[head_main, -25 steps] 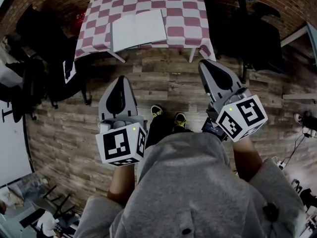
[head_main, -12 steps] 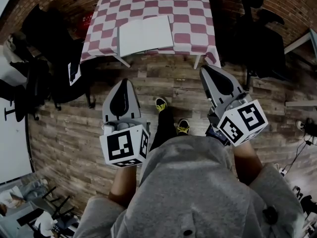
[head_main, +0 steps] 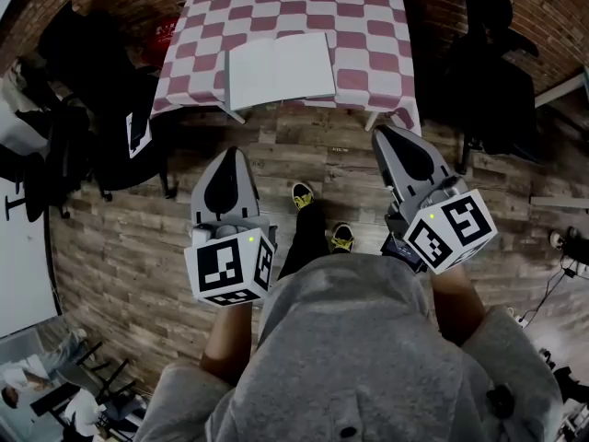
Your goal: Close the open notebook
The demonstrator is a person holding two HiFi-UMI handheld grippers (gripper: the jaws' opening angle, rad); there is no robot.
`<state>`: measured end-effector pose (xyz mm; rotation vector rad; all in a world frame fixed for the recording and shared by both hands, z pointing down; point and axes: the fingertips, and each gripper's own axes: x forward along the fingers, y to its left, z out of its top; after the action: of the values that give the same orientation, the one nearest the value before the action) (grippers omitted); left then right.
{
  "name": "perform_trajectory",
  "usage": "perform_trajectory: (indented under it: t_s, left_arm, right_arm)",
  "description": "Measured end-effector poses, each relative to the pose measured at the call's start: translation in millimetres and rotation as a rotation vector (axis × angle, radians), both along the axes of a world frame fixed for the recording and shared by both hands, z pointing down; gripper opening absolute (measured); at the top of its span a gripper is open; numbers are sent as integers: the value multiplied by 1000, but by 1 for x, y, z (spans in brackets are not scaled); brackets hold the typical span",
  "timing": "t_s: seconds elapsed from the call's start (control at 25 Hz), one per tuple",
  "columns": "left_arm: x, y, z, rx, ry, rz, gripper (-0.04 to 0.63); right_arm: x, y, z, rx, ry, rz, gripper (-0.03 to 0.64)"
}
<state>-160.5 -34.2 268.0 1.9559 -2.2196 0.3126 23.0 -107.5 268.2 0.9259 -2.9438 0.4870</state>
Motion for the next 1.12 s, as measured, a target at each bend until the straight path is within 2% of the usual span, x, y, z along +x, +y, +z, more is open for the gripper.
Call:
perform_trajectory:
  t_s: [0.28, 0.52, 0.72, 0.8, 1.12]
  left_arm:
    - [-29, -30, 24, -50, 49, -2, 3]
    - [-57, -60, 35, -59, 73, 10, 5]
    - [-84, -77, 56, -98, 91, 8, 14]
    - [-98, -85, 64, -108, 107, 1, 30]
    - [-134, -111, 113, -202, 204, 20, 180]
  right_arm:
    - [-27, -27, 12, -43, 22, -9, 25]
    - [-52, -54, 10, -36, 35, -6, 25]
    - [-77, -69, 18, -52, 70, -13, 25]
    - [-91, -76, 18, -47, 82, -23, 25]
    - [-130, -97, 22, -47, 127, -36, 25]
